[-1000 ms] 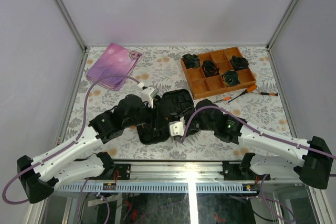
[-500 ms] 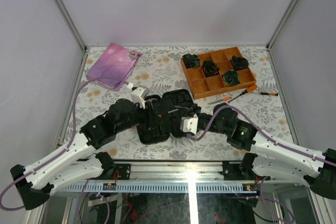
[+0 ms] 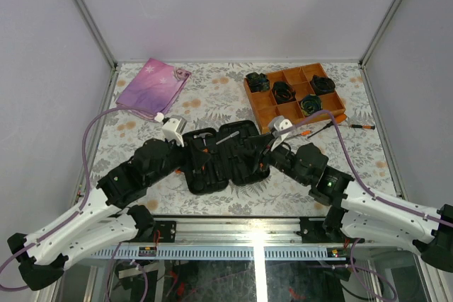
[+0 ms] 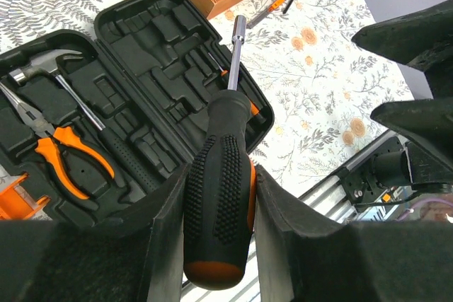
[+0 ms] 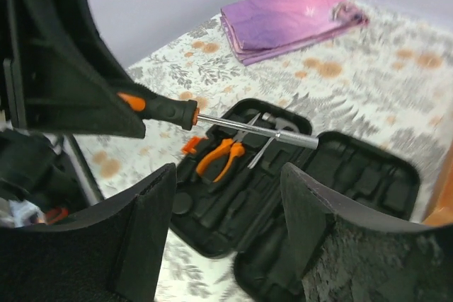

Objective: Sort the tools into containers
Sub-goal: Pick up the screwdriver from the center of the board.

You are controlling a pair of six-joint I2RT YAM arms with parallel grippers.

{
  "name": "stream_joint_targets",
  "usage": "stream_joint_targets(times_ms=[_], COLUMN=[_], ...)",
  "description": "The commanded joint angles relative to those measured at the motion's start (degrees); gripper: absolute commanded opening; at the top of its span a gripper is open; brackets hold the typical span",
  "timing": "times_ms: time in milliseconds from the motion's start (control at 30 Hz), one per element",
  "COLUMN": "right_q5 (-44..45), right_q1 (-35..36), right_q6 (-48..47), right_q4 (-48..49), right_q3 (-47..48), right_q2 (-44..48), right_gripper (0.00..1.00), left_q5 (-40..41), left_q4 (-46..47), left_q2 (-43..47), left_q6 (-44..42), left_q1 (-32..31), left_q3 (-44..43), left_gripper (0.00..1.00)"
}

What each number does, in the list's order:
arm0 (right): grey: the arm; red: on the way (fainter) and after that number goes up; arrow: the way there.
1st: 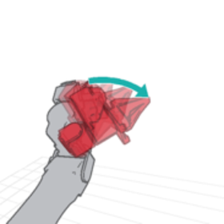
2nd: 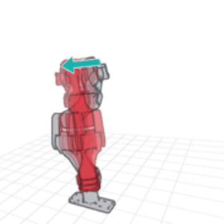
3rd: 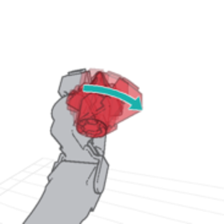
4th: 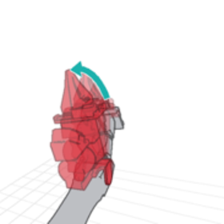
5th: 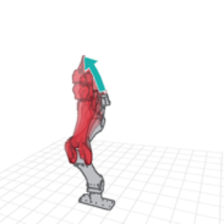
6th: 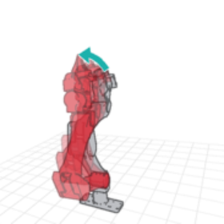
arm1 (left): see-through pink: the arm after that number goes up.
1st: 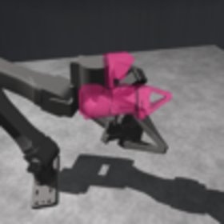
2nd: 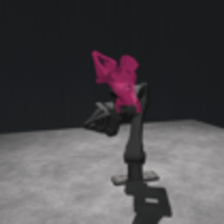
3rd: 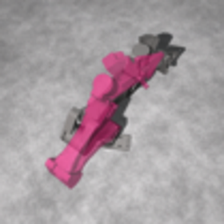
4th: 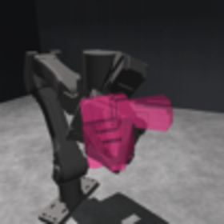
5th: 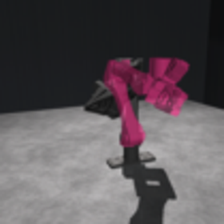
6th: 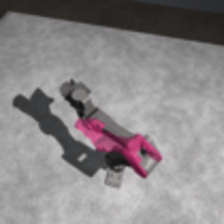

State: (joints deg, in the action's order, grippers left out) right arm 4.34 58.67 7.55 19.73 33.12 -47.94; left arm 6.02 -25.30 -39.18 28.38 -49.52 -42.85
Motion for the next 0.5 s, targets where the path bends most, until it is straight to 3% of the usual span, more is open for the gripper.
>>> stream_joint_targets(times_ms=[0,267,467], right_q5=[6.7,7.2,7.9], right_q1=[0.3,0.3,0.3], right_q6=[25.2,51.2,60.8], right_q4=[-1.2,14.1,18.8], right_q3=[4.9,0.7,2.2], right_q2=[-3.1,-11.6,-17.1], right_gripper=[0.68,0.72,0.82], left_q5=[2.9,5.6,7.2], left_q4=[5.5,8.6,13.1], left_q2=[2.1,5.1,5.9], left_q6=[-1.0,-1.0,-1.3], left_q1=[-0.3,-0.3,-0.3], left_q3=[0.8,3.8,6.5], left_gripper=[0.00,0.00,0.00])
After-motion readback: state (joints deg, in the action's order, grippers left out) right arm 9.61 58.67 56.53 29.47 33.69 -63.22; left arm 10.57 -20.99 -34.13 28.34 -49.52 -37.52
